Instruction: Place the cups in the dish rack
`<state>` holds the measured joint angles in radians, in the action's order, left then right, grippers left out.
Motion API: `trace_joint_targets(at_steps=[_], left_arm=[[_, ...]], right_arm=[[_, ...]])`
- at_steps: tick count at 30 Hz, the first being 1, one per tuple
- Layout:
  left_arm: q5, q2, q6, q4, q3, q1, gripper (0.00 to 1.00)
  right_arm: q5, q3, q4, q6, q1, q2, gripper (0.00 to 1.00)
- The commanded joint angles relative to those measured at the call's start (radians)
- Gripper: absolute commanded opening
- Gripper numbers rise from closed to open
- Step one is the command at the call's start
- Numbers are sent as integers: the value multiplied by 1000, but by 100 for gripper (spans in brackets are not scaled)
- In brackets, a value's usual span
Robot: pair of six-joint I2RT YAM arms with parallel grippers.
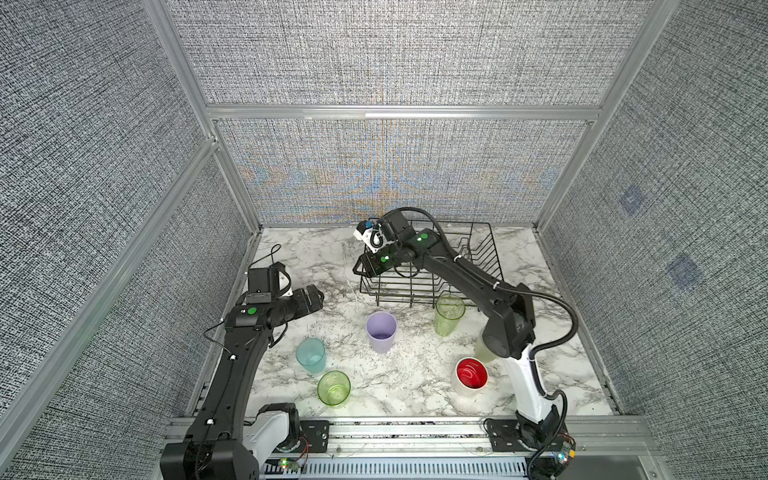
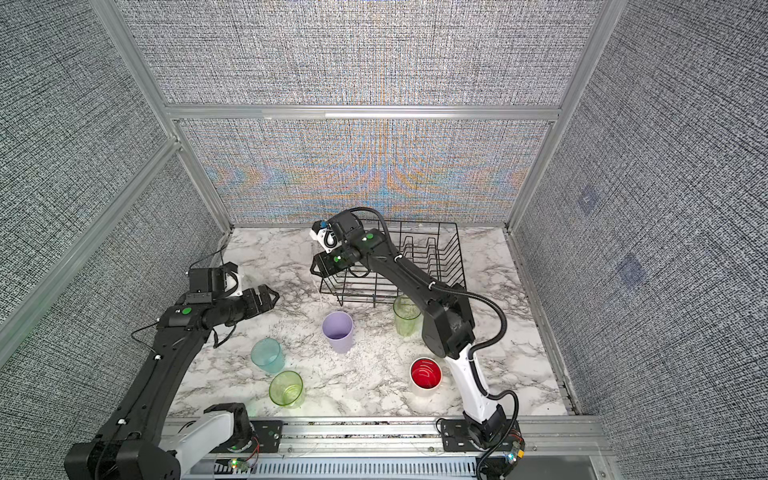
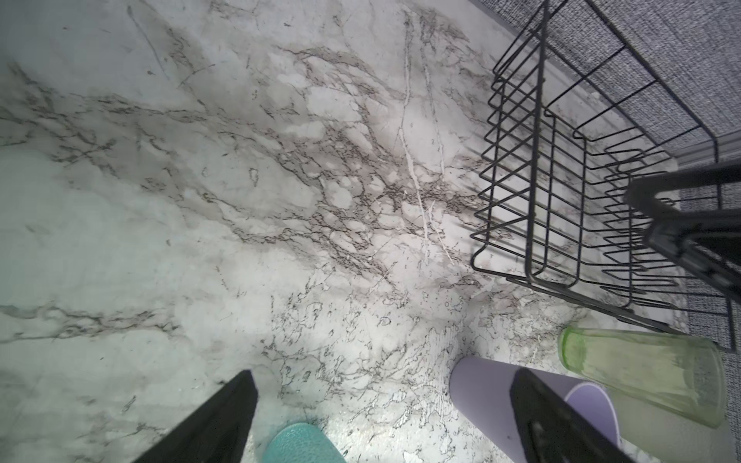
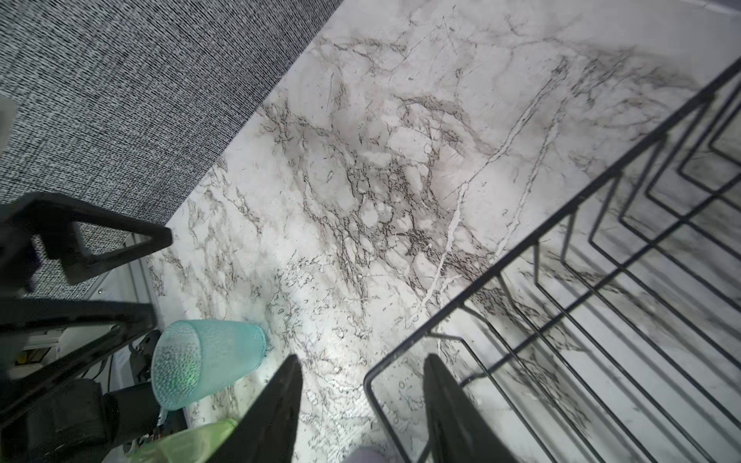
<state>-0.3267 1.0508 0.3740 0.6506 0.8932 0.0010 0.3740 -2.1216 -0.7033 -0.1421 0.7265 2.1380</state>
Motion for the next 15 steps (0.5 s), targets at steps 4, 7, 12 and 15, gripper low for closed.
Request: trace_joint_targets(at_steps=[4, 7, 12, 15], left_arm=[[-164, -22, 5, -98, -25, -1, 99], [-188, -31, 4, -115, -32, -3, 99], [-219, -38, -11, -137, -34, -62, 99], [-187, -41, -14, -103, -30, -122, 99]], right_arm=[[-171, 235, 5, 25, -4, -247, 55], [-239, 392, 37, 17, -6, -391, 57], [-406, 665, 103, -10, -9, -643, 60], [-516, 828, 157, -27, -13, -808, 64]])
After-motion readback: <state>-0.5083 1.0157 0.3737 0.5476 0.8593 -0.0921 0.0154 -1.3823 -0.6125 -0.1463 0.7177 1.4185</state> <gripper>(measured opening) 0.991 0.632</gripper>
